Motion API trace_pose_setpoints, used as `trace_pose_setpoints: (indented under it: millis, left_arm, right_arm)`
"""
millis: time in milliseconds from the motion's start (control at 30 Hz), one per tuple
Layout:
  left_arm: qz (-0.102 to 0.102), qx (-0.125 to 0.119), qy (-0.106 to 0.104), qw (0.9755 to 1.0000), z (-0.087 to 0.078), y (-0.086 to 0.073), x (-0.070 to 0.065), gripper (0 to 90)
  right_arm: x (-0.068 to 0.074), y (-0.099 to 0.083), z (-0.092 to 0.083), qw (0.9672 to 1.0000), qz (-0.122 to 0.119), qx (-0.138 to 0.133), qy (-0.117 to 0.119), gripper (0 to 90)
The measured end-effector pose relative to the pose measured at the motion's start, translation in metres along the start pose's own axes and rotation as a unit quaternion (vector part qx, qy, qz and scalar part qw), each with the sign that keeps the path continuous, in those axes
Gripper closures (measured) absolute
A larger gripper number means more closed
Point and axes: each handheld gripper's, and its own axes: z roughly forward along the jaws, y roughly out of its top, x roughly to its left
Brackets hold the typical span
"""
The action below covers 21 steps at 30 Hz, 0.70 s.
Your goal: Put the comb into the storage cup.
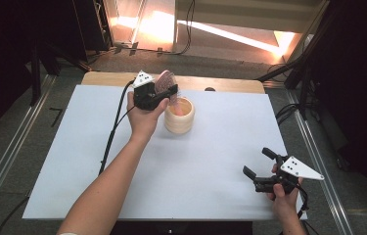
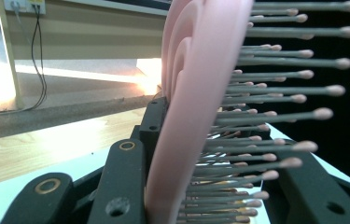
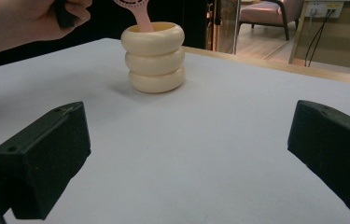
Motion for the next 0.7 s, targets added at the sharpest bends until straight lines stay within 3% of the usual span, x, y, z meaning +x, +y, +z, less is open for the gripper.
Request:
trace_pose_setpoints:
  millis: [700]
  left_arm:
    - [-0.01, 0.015, 0.004, 0.9998, 0.007, -0.015, 0.003, 63.4]
  right_arm:
    - [-0.001, 0.0, 0.0, 1.0, 0.0, 0.0, -0.001, 0.0]
